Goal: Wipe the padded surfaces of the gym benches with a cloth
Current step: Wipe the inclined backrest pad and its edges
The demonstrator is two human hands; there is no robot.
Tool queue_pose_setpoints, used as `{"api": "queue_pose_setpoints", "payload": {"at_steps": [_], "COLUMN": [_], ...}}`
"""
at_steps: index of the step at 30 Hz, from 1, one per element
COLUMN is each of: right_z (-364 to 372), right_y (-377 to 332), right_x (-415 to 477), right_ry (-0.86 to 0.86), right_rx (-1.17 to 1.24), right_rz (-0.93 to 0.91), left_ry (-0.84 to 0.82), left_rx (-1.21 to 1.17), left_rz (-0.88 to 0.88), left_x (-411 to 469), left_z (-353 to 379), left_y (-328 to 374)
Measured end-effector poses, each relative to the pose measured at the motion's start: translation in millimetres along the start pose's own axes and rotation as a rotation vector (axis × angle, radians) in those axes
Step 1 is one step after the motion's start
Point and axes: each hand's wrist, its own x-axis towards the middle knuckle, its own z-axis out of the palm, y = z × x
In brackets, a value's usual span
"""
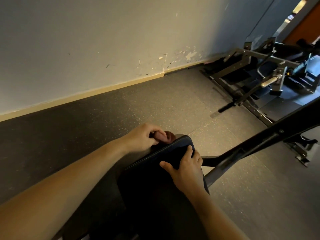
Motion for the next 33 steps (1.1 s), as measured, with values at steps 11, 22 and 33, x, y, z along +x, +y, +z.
{"api": "queue_pose_setpoints", "payload": {"at_steps": [11,22,33], "right_z": [-6,-9,-73], "right_y": [-5,-4,42], "right_x": [-3,-3,-51], "right_ry": [-0.010,-0.024,-0.015], "right_rx": [0.070,0.113,0.585], "right_rz": [0.013,0.018,-0.531], "left_ry": [-0.060,0.074,0.635], "left_rx": [0.006,-0.208,-0.608], "left_rz": [-0.111,-0.211,-0.313], "left_x": [-87,-165,-145], "left_z": [-37,-36,94], "left_y": [-12,3,84]}}
